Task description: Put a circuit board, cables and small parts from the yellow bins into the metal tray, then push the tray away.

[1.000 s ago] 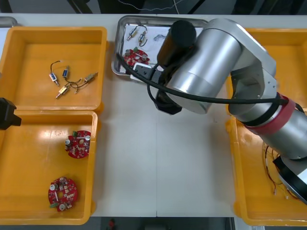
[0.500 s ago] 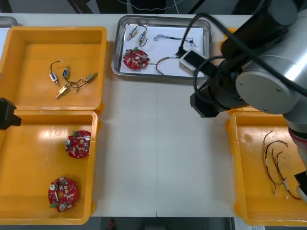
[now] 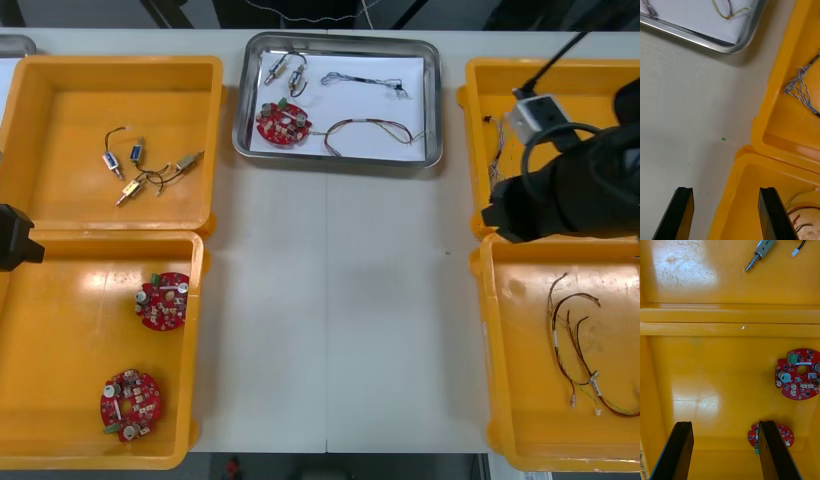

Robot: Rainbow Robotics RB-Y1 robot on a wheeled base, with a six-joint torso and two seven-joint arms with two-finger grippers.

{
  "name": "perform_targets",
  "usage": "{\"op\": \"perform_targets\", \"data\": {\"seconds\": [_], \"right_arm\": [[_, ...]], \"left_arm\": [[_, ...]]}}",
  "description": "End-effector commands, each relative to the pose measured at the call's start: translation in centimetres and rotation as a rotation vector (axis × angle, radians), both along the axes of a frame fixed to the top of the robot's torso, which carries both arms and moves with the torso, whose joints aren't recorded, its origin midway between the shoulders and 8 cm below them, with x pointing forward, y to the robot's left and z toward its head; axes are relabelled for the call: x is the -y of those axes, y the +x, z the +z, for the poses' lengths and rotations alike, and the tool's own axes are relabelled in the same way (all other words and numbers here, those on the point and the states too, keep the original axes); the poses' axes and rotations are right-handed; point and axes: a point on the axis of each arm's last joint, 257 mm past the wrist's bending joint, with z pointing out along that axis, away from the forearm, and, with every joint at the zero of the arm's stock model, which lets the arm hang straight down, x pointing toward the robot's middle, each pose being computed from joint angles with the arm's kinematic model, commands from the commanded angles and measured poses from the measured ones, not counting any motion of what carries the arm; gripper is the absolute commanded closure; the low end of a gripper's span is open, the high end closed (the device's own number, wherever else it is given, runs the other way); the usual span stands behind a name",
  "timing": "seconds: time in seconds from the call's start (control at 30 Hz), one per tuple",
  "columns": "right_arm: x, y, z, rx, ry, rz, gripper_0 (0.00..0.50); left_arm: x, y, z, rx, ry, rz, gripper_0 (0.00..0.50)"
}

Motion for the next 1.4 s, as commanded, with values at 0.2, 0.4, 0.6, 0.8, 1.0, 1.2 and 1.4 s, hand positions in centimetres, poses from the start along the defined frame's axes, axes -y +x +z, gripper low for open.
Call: {"op": "perform_targets", "data": {"seconds": [0.2, 0.4, 0.6, 0.8, 1.0, 1.2, 1.4], "right_arm": [[9.0, -3.0, 0.6, 0.001, 0.059, -0.233, 0.000], [12.9, -4.9, -0.4, -0.023, 0.055, -0.330, 0.000], [14.5, -6.2, -1.2, -0.045, 0.055, -0.359, 0.000], [14.7, -6.8, -1.9, -0.067, 0.052, -0.364, 0.000], [14.7, -7.2, -2.3, -0.084, 0.044, -0.356, 0.000], [14.9, -7.4, -2.5, -0.092, 0.033, -0.356, 0.000], [14.9, -7.4, -2.5, -0.092, 0.033, -0.356, 0.000]], "left_arm": [[-1.6, -0.4, 1.5, 0.018, 0.081, -0.050, 0.000], [-1.6, -0.4, 1.5, 0.018, 0.081, -0.050, 0.000], [-1.6, -0.4, 1.5, 0.018, 0.081, -0.050, 0.000], [-1.6, -0.4, 1.5, 0.018, 0.081, -0.050, 0.000], [-1.6, -0.4, 1.5, 0.018, 0.081, -0.050, 0.000], [-1.6, -0.4, 1.5, 0.018, 0.081, -0.050, 0.000], [-1.6, -0.4, 1.5, 0.018, 0.081, -0.050, 0.000]]}}
